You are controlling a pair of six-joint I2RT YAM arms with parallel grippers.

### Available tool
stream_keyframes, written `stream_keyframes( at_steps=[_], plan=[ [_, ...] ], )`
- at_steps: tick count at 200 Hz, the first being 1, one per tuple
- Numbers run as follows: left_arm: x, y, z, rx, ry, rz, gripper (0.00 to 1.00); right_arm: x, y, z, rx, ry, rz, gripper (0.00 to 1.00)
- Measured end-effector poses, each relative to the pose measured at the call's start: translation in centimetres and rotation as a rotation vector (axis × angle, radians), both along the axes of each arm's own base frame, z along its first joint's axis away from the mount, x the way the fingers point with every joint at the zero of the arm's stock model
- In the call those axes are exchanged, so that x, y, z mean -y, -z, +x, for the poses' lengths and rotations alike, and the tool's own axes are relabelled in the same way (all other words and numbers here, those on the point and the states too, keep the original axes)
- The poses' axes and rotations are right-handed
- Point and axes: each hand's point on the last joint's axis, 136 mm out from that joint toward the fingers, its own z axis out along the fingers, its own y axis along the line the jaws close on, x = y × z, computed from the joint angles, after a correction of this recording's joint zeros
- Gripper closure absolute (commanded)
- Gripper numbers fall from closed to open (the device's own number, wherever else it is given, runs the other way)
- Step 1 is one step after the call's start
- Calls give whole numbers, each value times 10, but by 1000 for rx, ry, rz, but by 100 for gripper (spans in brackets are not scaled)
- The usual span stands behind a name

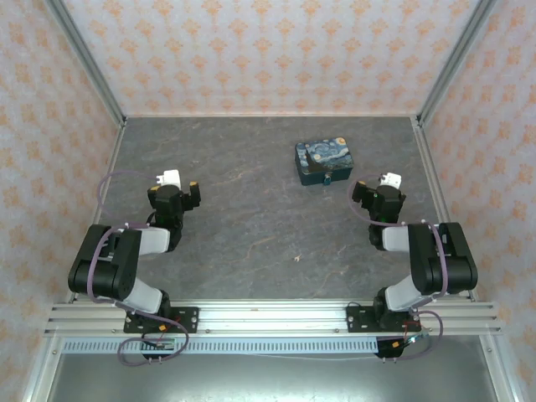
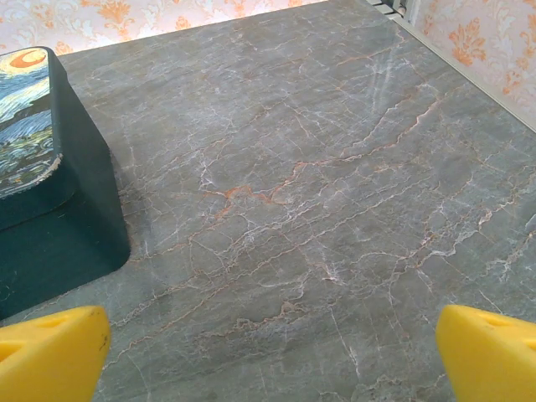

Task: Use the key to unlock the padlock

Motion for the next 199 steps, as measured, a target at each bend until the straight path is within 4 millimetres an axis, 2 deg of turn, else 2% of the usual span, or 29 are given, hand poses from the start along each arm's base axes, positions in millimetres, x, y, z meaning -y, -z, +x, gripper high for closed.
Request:
stream_keyframes(
  at_steps=[183, 199],
  plan=[
    [0, 1, -1, -12, -1, 1, 0, 3, 0, -1, -4, 18, -5, 1],
    [-1, -8, -5, -18, -6, 3, 0, 6, -2, -2, -22, 34, -7, 1]
  ],
)
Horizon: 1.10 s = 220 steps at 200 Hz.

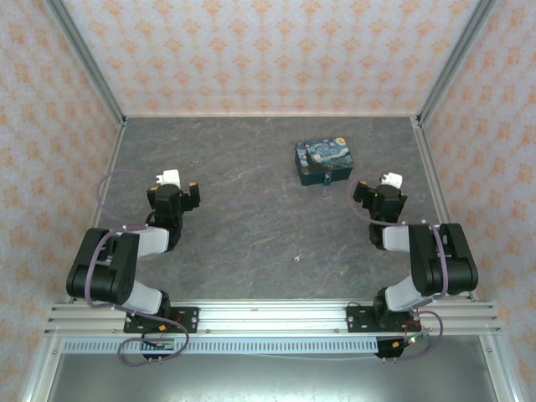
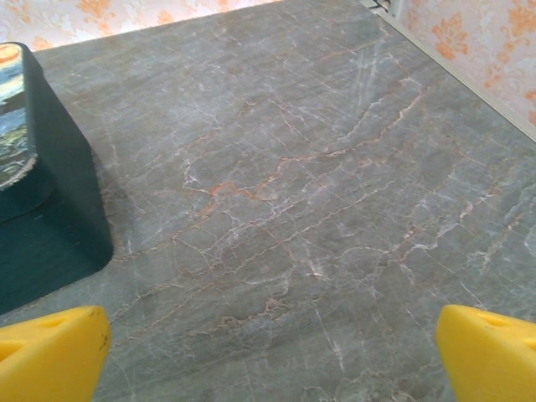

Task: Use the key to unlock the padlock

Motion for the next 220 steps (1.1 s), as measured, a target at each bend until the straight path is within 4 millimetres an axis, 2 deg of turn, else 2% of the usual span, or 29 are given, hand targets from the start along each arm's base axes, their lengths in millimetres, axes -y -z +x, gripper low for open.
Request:
stream_keyframes(
  at_steps=[11, 56, 71, 87, 107, 131, 156, 185, 200, 220],
  plan=[
    [-1, -15, -3, 21, -7, 1, 0, 0, -7, 1, -7, 1, 2, 1],
    [-3, -120, -23, 208, -35, -84, 0, -3, -72, -3, 51, 22, 87, 1],
    [1, -140, -33, 235, -25, -134, 0, -7, -86, -9, 41, 19, 138, 1],
    [6, -150, -44, 231, -9, -201, 0, -19, -99, -18, 6, -7, 208, 1],
    [15, -149, -52, 188, 13, -284, 0, -42, -110, -31, -46, -57, 300, 1],
    [35, -131, -59, 101, 60, -421, 0, -77, -104, -54, -154, -107, 426, 1],
    [66, -110, -66, -6, 120, -554, 0, -121, -81, -88, -318, -150, 541, 7],
    [112, -99, -76, -84, 227, -645, 0, -173, -56, -127, -497, -225, 582, 13],
    [127, -92, -81, -121, 256, -679, 0, -197, -39, -147, -596, -255, 564, 17],
    [140, -82, -83, -163, 272, -700, 0, -220, -13, -169, -713, -275, 508, 22]
  ],
)
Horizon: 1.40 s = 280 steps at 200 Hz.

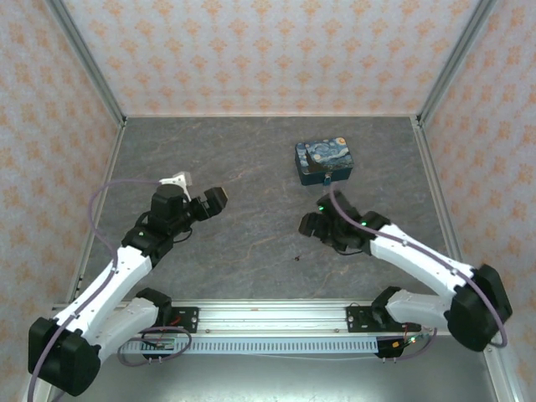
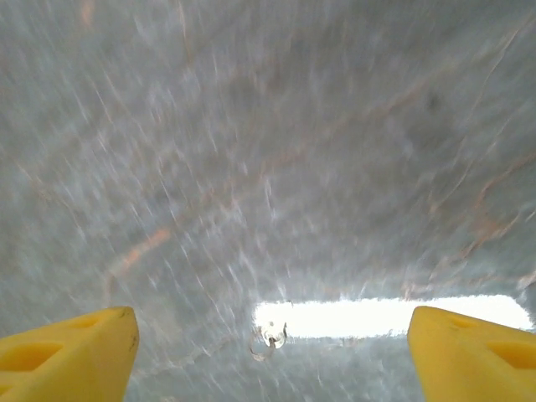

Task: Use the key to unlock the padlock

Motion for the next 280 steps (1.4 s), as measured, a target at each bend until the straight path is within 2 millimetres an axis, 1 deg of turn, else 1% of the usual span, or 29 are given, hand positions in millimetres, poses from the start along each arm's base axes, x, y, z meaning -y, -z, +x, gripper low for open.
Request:
stream_keyframes(
  at_steps=[23, 32, 46, 73, 91, 114, 206, 255, 280],
  plan=[
    [10, 7, 0, -24, 26, -12, 0, -19, 35, -19, -120, -60, -91, 28],
    [12, 8, 0, -30, 32, -16, 0, -25, 44, -23, -149, -75, -110, 31],
    [14, 11, 0, -39, 37, -16, 0, -30, 56, -28, -186, -81, -131, 35],
    [17, 11, -1, -42, 47, -15, 0, -32, 69, -33, -221, -68, -156, 43],
    [17, 10, 0, -40, 46, -15, 0, -33, 73, -32, -233, -60, -165, 46],
    [17, 9, -1, -39, 46, -15, 0, -39, 75, -29, -244, -66, -165, 52],
    [15, 8, -2, -34, 40, -12, 0, -39, 77, -32, -270, -87, -216, 61],
    [14, 8, -2, -35, 39, -11, 0, -43, 77, -40, -284, -124, -234, 64],
    [14, 8, -2, -38, 36, -8, 0, -48, 77, -50, -308, -151, -227, 66]
  ],
)
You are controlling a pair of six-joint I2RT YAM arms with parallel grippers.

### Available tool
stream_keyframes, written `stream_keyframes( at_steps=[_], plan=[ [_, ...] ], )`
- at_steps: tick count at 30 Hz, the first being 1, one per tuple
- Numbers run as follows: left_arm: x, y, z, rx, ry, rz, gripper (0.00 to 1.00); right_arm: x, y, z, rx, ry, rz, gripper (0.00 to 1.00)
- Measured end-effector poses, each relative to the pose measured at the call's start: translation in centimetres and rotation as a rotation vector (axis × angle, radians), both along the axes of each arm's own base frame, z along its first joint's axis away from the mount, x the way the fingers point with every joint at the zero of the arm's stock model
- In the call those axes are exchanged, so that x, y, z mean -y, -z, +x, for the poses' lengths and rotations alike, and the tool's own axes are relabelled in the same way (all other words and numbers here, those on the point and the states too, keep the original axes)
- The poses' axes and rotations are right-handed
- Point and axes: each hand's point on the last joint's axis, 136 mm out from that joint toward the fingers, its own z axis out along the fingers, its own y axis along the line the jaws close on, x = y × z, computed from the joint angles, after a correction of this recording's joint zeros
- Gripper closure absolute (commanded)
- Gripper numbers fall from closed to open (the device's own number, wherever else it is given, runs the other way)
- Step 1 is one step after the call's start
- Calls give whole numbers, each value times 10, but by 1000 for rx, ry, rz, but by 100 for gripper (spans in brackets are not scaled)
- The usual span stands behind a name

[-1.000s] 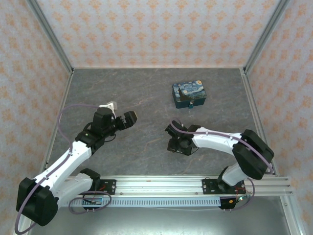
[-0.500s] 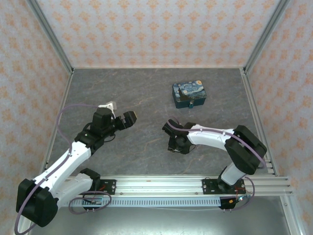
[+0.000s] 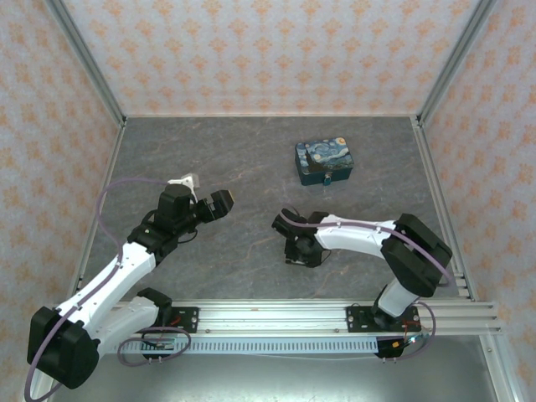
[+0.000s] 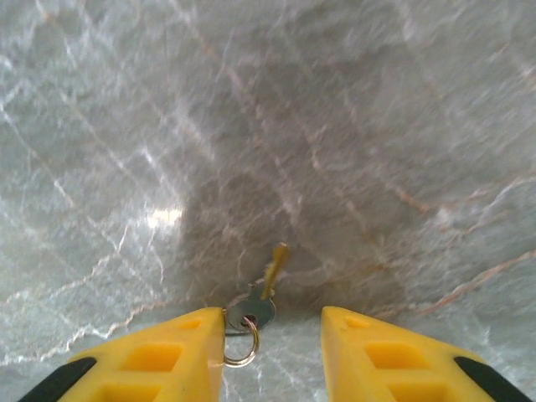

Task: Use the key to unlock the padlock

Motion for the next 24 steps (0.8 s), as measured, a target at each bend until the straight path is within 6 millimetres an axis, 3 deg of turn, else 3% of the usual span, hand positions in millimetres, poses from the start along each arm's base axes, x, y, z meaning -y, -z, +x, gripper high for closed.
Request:
stream_keyframes(
  at_steps=[13, 24],
  plan=[
    [-3, 2, -1, -6, -8, 17, 0, 1, 1, -8, -29, -11, -11, 79],
    [-3, 3, -2, -16, -8, 21, 0, 1, -1, -8, -27, -10, -9, 99]
  ],
)
